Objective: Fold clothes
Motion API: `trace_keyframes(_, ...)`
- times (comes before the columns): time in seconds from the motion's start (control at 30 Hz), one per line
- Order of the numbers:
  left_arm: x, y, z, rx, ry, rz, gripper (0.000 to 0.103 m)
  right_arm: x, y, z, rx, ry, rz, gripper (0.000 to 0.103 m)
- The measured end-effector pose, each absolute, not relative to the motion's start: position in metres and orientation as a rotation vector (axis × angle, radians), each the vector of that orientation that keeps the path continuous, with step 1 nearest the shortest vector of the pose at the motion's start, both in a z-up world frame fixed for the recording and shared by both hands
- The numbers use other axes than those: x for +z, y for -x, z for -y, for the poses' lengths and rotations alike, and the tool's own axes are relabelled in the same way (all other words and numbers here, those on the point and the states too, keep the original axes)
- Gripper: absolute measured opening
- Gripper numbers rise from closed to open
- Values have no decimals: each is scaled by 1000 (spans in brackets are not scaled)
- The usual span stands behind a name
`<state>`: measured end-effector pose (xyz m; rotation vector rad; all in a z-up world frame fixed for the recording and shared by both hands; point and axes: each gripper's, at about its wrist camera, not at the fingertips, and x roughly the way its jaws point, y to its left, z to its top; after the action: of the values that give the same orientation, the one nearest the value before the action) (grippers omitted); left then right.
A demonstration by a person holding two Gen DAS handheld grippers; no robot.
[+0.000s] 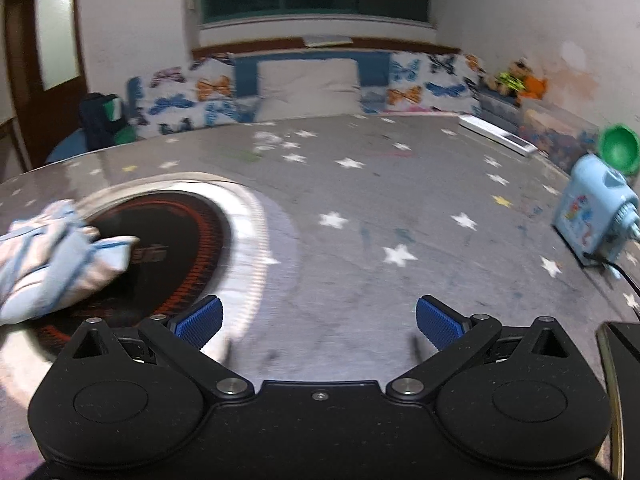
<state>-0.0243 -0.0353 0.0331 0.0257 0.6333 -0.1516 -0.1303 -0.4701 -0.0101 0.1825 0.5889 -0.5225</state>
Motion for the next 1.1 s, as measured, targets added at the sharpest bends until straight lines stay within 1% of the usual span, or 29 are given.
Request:
trace_keyframes(0.23, 67, 36, 81, -342, -30, -573, 103, 0, 131, 434, -368, -89, -586, 102)
trace_keyframes(0.3, 73, 38, 93, -381, -33, -569, 103, 3, 133, 424, -318, -70, -584, 98)
trace_keyframes(0.37, 81, 36, 114, -437, -45, -568, 103, 11, 119, 403, -274, -47, -583, 97)
trace_keyframes(0.53, 79, 27, 146, -478, -84, -605, 102, 20, 116, 371, -193, 10, -559, 97)
trace_keyframes(0.63, 75, 20, 164, -500, -108, -635, 98, 24, 120, 360, -161, 34, -551, 97)
trace_keyframes(0.7, 73, 16, 176, -515, -125, -655, 90, 28, 113, 349, -145, 48, -540, 97)
trace_keyframes(0.83, 69, 7, 200, -545, -158, -695, 86, 32, 107, 335, -117, 69, -533, 97)
trace_keyframes(0.87, 68, 5, 206, -552, -166, -705, 78, 33, 106, 332, -112, 75, -532, 97)
trace_keyframes(0.9, 67, 3, 212, -560, -175, -715, 68, 35, 106, 329, -107, 78, -530, 97)
trace_keyframes(0.93, 66, 1, 218, -567, -183, -725, 64, 37, 106, 327, -102, 81, -529, 97)
trace_keyframes(0.97, 65, -1, 224, -575, -191, -735, 55, 38, 106, 324, -96, 83, -527, 97)
trace_keyframes(1.0, 64, -3, 228, -582, -198, -744, 43, 40, 107, 322, -91, 86, -525, 97)
trace_keyframes(1.03, 62, -4, 227, -587, -196, -748, 37, 41, 106, 318, -86, 88, -525, 97)
trace_keyframes(1.07, 59, -6, 223, -593, -188, -758, 22, 43, 106, 315, -80, 90, -524, 97)
trace_keyframes(1.1, 58, -5, 219, -598, -175, -764, 14, 45, 105, 311, -75, 92, -524, 97)
